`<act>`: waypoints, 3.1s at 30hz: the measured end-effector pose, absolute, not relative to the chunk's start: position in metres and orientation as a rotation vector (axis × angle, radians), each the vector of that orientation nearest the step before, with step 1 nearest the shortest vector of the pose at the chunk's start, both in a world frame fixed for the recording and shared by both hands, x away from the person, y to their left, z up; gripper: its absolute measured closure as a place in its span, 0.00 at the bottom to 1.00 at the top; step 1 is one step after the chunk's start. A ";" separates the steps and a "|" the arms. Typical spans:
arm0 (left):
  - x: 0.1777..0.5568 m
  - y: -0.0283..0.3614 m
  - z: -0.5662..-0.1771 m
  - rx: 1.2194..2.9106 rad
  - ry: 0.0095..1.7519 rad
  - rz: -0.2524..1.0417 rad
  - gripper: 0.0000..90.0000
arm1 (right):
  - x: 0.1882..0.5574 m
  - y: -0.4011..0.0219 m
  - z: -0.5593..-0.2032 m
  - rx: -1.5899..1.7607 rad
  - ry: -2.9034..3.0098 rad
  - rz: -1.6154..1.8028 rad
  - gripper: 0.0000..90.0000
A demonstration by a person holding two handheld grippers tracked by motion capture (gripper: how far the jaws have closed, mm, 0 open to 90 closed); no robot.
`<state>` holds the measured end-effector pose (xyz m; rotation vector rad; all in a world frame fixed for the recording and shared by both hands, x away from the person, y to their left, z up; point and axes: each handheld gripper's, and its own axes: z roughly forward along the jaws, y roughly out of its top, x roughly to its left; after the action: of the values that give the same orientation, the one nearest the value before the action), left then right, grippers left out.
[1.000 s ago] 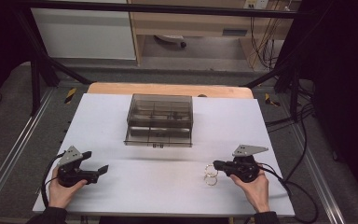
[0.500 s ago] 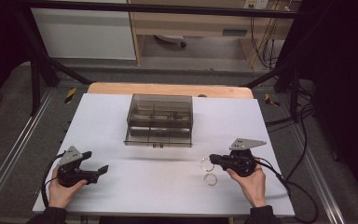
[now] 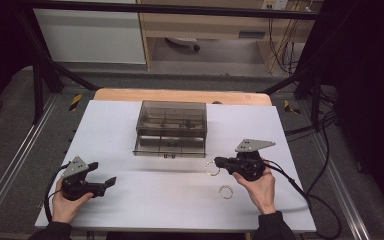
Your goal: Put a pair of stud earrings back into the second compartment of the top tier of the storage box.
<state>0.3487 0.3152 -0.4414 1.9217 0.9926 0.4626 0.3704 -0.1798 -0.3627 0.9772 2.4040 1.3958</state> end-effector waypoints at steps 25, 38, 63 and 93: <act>0.349 0.317 -0.442 1.918 0.996 0.462 0.08 | 0.406 -0.116 -0.347 0.945 2.394 1.383 0.96; 0.349 0.317 -0.442 1.921 0.995 0.463 0.08 | 0.427 -0.090 -0.349 0.964 2.382 1.353 0.96; 0.349 0.316 -0.442 1.924 0.991 0.460 0.09 | 0.457 -0.055 -0.377 0.998 2.399 1.288 0.96; 0.350 0.316 -0.442 1.929 0.991 0.459 0.09 | 0.418 -0.118 -0.343 0.967 2.294 1.387 0.20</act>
<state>0.3497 0.3158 -0.4421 1.9290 0.9908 0.4591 0.4179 -0.1185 -0.3432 0.9669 2.2942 1.3874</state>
